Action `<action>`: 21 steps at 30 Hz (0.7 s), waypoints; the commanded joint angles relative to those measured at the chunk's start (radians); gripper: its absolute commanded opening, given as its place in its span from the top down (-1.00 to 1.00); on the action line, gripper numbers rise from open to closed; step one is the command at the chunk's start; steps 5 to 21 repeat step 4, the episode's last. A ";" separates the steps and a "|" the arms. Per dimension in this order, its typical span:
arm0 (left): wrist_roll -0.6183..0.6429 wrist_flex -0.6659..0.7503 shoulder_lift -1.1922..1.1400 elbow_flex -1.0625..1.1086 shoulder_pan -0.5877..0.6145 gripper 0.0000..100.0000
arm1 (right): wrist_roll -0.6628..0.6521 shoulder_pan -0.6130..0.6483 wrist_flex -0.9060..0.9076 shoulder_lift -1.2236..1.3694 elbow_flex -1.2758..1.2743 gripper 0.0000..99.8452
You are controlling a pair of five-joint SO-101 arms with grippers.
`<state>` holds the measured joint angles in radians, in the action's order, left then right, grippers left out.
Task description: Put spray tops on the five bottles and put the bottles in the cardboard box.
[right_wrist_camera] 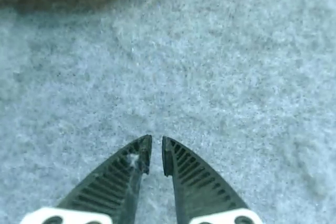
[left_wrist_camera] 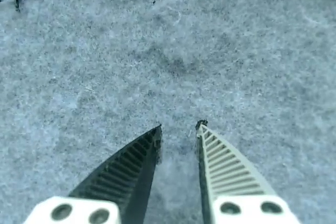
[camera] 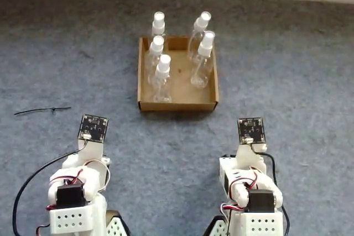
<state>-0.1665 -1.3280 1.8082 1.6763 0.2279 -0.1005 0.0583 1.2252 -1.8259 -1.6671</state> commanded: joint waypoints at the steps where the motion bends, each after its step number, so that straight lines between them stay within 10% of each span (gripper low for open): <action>1: 0.005 -0.006 0.012 0.019 0.007 0.78 | -0.011 -0.012 0.005 -0.007 -0.170 0.99; 21: 0.005 -0.006 0.012 0.019 0.007 0.78 | -0.011 -0.012 0.005 -0.007 -0.170 0.99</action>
